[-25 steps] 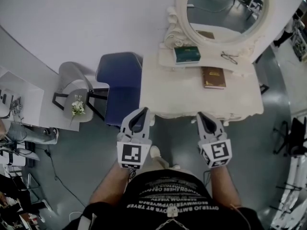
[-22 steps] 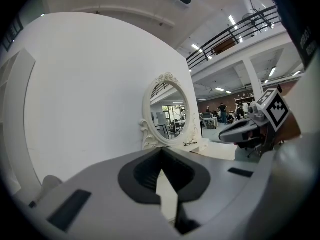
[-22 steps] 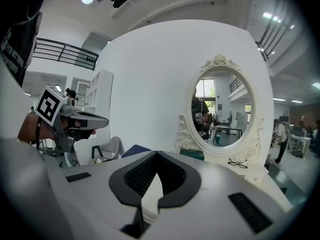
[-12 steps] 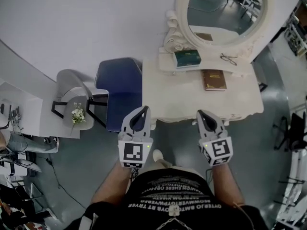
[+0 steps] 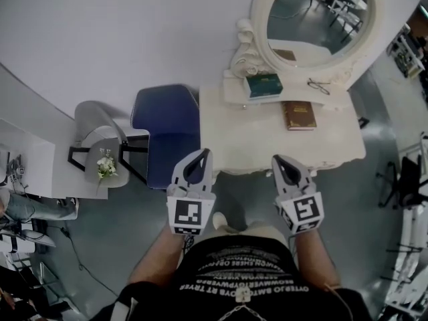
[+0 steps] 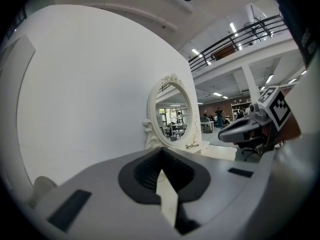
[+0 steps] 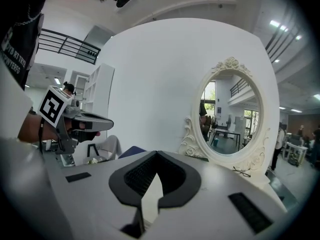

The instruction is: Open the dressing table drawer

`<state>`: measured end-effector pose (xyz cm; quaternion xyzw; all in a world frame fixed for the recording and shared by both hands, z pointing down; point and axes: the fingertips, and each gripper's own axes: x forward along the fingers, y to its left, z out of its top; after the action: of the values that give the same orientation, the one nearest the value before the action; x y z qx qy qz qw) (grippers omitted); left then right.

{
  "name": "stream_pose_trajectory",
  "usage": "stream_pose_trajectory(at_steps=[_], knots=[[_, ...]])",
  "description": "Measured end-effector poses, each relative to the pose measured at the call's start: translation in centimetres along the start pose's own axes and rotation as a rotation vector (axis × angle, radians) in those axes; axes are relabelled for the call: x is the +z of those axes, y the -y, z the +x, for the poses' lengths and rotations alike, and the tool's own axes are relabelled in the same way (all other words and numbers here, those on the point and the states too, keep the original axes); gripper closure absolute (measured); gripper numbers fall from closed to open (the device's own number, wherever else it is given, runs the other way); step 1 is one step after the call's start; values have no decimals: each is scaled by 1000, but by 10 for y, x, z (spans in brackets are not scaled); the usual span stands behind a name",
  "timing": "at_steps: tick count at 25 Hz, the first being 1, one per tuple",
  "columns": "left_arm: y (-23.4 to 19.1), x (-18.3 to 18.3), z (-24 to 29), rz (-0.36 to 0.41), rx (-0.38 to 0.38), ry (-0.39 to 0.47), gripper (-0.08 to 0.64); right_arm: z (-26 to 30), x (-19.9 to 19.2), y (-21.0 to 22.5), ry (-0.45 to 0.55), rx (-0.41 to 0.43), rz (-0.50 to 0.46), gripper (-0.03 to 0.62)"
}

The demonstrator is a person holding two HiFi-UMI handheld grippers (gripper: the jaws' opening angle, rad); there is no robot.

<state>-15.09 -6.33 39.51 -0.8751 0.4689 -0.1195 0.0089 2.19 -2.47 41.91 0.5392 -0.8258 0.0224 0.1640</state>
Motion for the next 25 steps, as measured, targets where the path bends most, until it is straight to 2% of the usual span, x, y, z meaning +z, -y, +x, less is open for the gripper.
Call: stream_pose_trajectory(at_steps=[9, 17, 25], knots=[[3, -11, 7, 1, -30, -35, 557, 1, -3, -2, -1, 0, 17, 591], [-1, -16, 18, -18, -20, -61, 557, 20, 0, 7, 8, 25, 27, 591], [13, -21, 51, -30, -25, -94, 557, 44, -1, 37, 8, 56, 15, 591]])
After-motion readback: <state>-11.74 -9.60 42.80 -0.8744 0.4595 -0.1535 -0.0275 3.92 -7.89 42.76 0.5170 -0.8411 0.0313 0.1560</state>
